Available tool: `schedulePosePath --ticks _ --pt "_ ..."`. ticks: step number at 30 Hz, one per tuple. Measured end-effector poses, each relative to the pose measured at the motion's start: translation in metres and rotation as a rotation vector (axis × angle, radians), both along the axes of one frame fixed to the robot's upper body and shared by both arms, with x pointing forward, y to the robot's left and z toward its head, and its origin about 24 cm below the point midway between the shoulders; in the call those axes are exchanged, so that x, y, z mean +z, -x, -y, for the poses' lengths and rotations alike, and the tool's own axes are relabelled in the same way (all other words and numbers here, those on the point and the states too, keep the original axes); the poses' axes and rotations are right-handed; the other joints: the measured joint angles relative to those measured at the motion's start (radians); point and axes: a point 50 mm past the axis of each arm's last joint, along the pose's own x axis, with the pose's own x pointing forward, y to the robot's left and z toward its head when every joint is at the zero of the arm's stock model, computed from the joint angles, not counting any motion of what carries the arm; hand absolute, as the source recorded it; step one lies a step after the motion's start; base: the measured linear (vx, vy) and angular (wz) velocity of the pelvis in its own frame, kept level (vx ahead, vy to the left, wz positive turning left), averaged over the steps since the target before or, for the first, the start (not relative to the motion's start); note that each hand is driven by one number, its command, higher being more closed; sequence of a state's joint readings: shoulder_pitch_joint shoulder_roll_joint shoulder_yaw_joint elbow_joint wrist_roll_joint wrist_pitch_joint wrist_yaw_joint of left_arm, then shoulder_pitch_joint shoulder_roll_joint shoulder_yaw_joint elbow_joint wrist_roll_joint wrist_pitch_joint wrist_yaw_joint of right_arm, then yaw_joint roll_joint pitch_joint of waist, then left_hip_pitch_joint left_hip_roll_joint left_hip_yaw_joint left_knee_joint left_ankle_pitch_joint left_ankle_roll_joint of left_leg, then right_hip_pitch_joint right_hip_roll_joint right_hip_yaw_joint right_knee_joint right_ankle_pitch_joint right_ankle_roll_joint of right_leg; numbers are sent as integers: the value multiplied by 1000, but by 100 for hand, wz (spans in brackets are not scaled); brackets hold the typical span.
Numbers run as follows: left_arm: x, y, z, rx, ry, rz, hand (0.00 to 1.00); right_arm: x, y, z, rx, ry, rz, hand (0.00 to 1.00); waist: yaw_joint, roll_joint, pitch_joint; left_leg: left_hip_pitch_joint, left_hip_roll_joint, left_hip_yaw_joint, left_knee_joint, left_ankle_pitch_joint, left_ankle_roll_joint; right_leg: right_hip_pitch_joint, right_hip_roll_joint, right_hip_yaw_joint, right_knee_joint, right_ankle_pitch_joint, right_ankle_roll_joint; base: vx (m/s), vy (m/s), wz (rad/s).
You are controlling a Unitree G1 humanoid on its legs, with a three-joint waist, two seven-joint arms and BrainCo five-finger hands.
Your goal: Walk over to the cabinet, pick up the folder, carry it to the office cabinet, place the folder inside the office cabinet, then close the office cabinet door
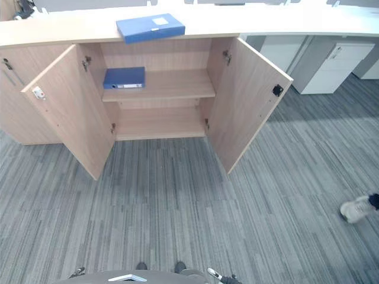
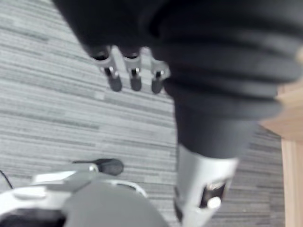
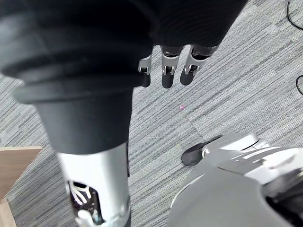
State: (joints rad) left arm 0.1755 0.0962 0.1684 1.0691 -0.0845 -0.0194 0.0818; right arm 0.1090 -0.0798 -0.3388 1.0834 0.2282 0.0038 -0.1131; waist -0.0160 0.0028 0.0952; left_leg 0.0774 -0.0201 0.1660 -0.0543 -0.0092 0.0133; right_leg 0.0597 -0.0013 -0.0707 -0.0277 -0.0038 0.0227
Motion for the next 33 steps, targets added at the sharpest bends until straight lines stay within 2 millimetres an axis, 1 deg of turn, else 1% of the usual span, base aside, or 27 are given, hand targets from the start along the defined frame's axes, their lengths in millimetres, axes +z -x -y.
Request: schedulePosePath --ticks 3,6,12,23,29,30,32,33 --pt "0 -5 -1 -2 -2 9 0 1 -11 -3 -13 -11 29 0 -3 -8 7 13 0 3 -4 -7 -11 17 0 -2 -19 2 3 63 -1 -2" --pt "1 -10 0 -10 -3 22 0 2 -20 -5 -11 -14 50 0 -2 -6 9 19 -1 6 -5 -14 -22 29 0 -4 -31 5 8 51 -2 -3" --pt "1 -13 2 -14 1 27 0 3 -33 -15 22 -28 74 0 0 1 17 42 -1 22 -21 -16 -25 46 1 2 -40 3 11 -16 -10 -6" --pt "1 -15 4 -36 4 29 0 4 -35 -15 38 -25 76 0 2 1 23 34 1 36 -29 -18 -18 37 4 7 -52 5 8 -45 -26 -3" --pt "2 -19 1 -39 -6 38 0 5 -41 -16 44 -25 90 0 10 -4 30 5 0 76 -23 -38 -4 -7 5 47 -51 6 10 20 -5 -21" --pt "2 -20 0 -39 -7 41 0 5 -42 -16 45 -25 93 0 16 -6 31 1 0 84 -20 -48 1 -18 5 59 -44 1 16 62 17 -25" --pt "3 -24 -1 -43 -11 50 0 6 -46 -16 48 -24 103 0 11 -7 39 -25 1 87 32 -85 6 -56 -1 61 33 -42 30 100 31 -13" --pt "4 -27 -1 -45 -11 58 0 7 -48 -17 50 -24 109 0 10 -6 52 -32 2 88 70 -112 9 -93 -8 57 127 -88 42 133 55 -2"
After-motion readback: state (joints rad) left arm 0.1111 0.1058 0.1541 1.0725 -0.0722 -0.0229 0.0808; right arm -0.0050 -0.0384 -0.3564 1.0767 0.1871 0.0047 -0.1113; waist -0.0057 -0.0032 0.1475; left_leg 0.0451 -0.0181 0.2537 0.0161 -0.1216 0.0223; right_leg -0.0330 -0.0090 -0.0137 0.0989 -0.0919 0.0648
